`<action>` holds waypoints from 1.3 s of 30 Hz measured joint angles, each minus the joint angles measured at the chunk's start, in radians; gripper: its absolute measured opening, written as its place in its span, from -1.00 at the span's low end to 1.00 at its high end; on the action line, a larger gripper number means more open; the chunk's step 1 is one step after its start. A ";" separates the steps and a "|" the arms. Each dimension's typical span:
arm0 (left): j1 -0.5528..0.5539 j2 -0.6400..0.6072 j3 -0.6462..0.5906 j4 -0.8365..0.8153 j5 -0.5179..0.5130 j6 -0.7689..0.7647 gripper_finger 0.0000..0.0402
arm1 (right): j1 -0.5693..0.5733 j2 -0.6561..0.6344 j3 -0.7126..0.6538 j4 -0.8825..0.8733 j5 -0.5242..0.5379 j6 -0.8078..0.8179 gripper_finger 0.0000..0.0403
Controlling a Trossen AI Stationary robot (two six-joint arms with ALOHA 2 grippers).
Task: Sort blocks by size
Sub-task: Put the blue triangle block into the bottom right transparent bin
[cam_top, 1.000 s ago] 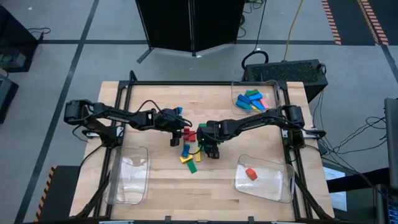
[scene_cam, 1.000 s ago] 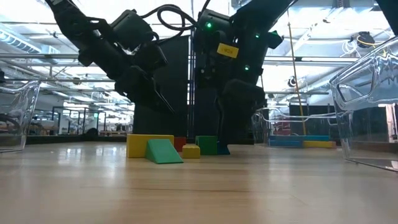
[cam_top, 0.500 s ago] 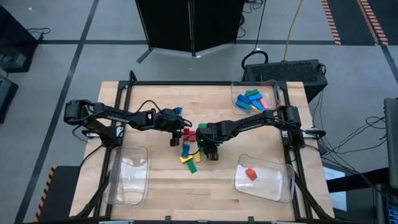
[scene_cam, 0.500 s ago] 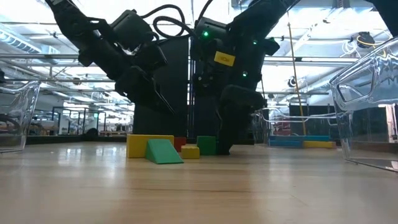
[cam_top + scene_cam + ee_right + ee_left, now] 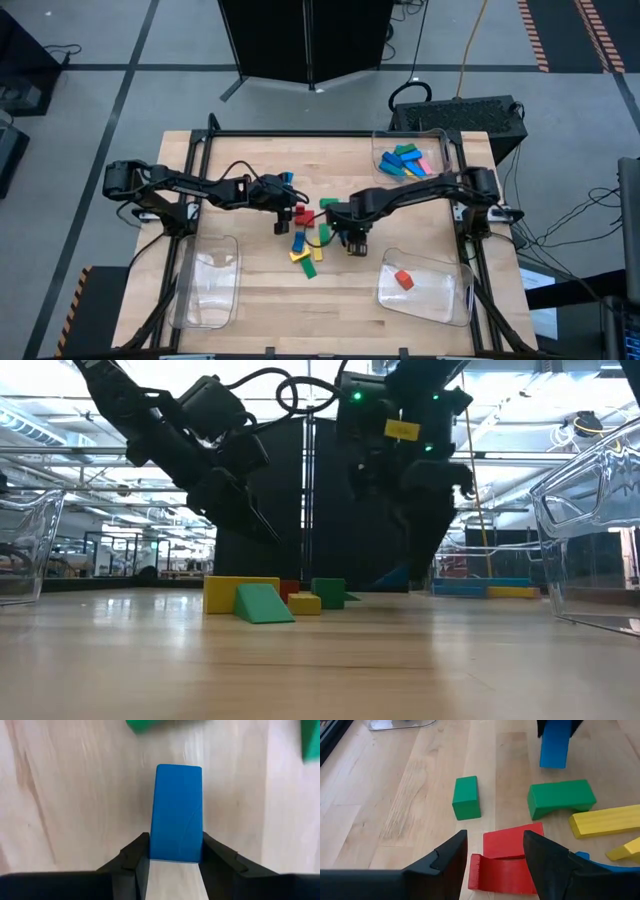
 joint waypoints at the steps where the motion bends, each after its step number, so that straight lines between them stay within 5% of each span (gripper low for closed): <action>1: 0.000 0.000 0.000 0.000 0.000 0.000 -0.03 | 0.000 -0.009 0.000 -0.028 0.000 0.010 -0.35; 19: 0.000 0.000 0.000 0.000 0.000 0.000 -0.03 | 0.132 -0.304 0.002 -0.170 0.092 0.198 -0.35; 29: 0.000 0.000 0.000 0.000 0.000 0.000 -0.03 | 0.282 -0.477 0.003 -0.315 0.143 0.493 -0.35; 39: 0.000 0.000 0.000 0.000 0.000 -0.001 -0.03 | 0.515 -0.483 0.003 -0.381 0.171 0.761 -0.35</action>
